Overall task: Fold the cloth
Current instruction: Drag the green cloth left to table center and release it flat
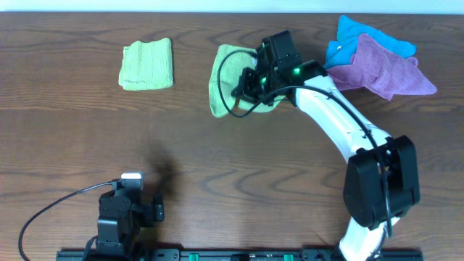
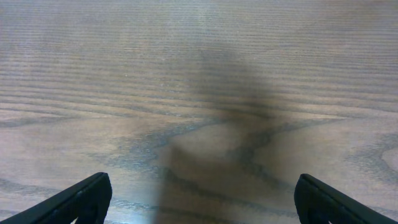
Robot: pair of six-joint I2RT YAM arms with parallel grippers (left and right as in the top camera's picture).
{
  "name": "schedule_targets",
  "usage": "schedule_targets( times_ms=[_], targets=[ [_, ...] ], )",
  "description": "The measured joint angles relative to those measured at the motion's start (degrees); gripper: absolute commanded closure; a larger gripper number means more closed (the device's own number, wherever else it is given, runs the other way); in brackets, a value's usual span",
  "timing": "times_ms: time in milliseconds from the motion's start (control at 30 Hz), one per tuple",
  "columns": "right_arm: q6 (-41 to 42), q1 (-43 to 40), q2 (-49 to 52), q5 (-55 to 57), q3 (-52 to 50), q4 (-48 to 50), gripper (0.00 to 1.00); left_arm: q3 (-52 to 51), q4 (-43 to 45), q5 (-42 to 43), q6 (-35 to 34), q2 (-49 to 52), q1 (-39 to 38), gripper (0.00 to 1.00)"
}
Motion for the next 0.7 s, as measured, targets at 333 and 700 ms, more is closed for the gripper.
schedule_targets(
  times_ms=[333, 700],
  targets=[
    [-1.9, 2.8, 0.0, 1.1, -0.1, -8.5, 0.98, 0.0, 0.0, 0.0, 0.0, 0.0, 0.0, 0.05],
    [-7.1, 7.6, -0.1, 5.8, -5.9, -8.0, 0.01, 0.0, 0.0, 0.0, 0.0, 0.0, 0.0, 0.05]
  ],
)
